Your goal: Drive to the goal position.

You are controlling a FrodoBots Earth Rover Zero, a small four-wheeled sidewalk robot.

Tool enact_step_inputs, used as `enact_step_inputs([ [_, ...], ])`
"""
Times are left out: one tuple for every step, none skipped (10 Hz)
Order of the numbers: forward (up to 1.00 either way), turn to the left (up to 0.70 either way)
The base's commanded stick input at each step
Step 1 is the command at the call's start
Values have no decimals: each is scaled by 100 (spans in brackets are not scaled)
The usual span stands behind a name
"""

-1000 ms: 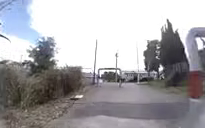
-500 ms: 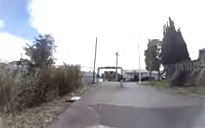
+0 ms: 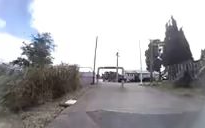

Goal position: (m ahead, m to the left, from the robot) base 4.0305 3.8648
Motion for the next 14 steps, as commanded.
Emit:
enact_step_inputs([
  [70, -35],
  [70, -35],
  [70, -35],
  [70, -35],
  [70, -35],
  [70, -35],
  [70, -35],
  [70, -35],
  [70, -6],
  [70, -7],
  [70, -8],
  [70, -11],
  [70, -9],
  [70, -8],
])
